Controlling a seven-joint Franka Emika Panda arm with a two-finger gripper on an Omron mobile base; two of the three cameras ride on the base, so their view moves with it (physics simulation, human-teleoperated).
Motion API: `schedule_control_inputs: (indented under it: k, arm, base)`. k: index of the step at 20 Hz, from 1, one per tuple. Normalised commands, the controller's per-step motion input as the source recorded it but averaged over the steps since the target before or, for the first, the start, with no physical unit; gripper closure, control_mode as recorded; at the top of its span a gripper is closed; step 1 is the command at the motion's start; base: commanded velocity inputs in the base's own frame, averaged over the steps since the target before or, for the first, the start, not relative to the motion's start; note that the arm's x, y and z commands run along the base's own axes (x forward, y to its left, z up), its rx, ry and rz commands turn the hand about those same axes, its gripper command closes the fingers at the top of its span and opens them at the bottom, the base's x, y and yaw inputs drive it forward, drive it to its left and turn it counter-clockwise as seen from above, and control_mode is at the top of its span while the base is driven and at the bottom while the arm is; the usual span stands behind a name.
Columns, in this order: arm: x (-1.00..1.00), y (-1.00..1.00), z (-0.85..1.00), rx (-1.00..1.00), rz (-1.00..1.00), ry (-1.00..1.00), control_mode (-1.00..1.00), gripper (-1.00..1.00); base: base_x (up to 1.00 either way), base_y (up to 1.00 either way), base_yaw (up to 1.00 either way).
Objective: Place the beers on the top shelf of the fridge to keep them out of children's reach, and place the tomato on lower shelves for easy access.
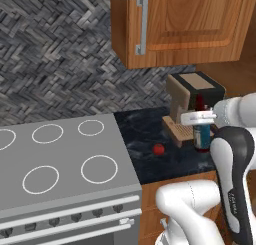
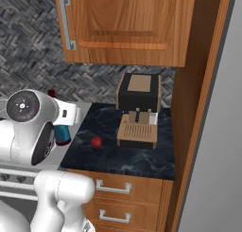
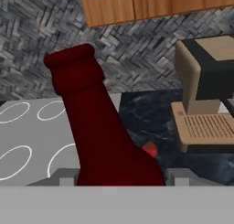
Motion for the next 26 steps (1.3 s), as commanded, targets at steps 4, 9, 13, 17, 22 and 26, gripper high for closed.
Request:
schedule_control_inputs:
  k: [4,9,13,17,22,26]
  arm:
    - [-0.82,-0.03,0.25,-0.06,0.03,0.00,-1.00,1.00]
    - [-0.11,0.07,0.20,-0.02,0.02,0.00,1.00,1.00]
    - [0.00,0.00,0.00,0.00,0.00,0.00,1.00,1.00]
    - [0.00,0.00,0.00,0.00,0.00,0.00,1.00,1.00]
    - [0.00,0.00,0.00,0.00,0.00,0.00,1.00,1.00]
    - [0.00,0.00,0.00,0.00,0.00,0.00,1.00,1.00]
  base:
    - [0.00,0.00,0.00]
    - [-0.03,0.04,0.01]
    - [-0.39,0.00,0.00]
    - [-0.70,-0.42,0.00]
    - [-0.58,-0.61,0.00]
    - [-0.19,-0.77,-0.01]
